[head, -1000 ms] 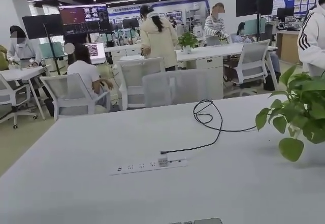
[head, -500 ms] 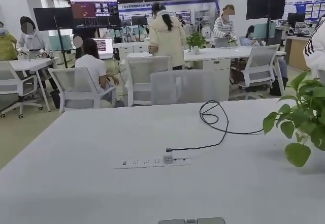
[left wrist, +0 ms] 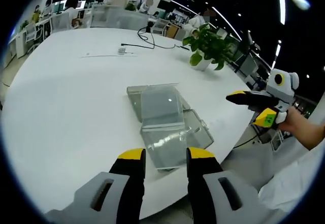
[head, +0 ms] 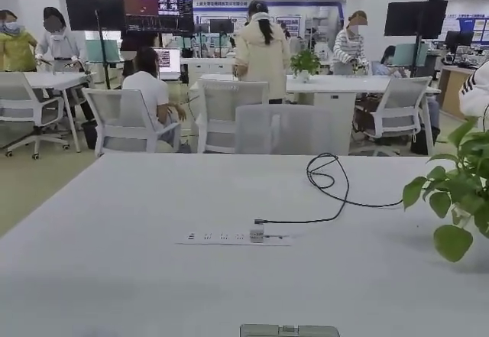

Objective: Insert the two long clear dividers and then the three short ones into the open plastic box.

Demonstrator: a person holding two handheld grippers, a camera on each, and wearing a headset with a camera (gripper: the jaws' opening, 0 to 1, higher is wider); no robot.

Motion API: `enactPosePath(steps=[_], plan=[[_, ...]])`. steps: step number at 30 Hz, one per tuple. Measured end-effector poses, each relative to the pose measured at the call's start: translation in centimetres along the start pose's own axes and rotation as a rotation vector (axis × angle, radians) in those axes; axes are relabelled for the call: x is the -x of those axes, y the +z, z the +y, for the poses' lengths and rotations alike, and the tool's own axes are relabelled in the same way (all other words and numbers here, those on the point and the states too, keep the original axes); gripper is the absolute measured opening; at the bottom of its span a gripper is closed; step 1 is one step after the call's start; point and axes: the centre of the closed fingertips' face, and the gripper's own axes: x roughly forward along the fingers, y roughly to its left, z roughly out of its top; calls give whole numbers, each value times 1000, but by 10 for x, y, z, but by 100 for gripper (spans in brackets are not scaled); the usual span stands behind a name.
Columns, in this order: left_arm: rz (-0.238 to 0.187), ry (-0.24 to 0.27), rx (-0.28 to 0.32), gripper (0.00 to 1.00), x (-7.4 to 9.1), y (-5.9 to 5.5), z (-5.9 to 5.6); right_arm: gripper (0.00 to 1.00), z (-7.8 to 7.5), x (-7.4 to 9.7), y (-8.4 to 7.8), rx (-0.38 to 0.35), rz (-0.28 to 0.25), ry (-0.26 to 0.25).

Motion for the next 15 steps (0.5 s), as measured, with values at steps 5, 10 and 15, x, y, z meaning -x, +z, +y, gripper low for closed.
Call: enactPosePath(steps=[5,10,15], plan=[[-27,-45,-15,30,-3,5,-17,44,4,-16,6,-42,3,-20],[-51,-91,-30,30,-5,9,-31,32,8,-30,3,-122,15,-30],[-54,-116,-64,30,-8,11,-41,26,12,-40,-1,-164,29,-34]])
